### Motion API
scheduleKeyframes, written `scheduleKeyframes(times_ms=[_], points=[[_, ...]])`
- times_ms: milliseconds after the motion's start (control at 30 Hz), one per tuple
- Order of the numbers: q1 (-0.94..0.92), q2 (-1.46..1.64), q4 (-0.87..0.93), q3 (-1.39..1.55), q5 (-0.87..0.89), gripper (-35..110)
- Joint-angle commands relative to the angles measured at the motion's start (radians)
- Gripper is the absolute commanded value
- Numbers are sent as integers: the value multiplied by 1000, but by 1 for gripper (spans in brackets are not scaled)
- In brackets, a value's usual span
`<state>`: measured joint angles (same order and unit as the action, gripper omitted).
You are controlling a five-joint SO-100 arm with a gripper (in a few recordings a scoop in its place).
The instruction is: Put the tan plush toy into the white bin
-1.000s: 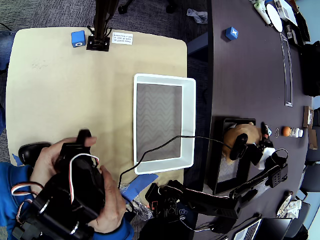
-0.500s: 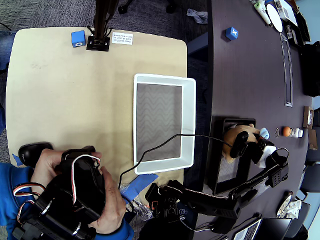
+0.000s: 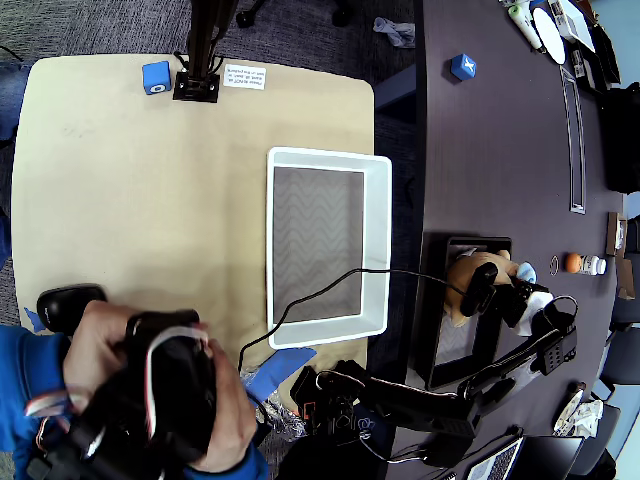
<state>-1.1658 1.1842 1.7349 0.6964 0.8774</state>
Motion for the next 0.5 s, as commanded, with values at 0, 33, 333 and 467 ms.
scheduleKeyframes(times_ms=[0,33,333,467], points=[[-44,48,3,-41,11,0],[-51,67,3,-52,11,0],[-64,279,3,-100,9,0],[-52,380,5,-97,8,0]])
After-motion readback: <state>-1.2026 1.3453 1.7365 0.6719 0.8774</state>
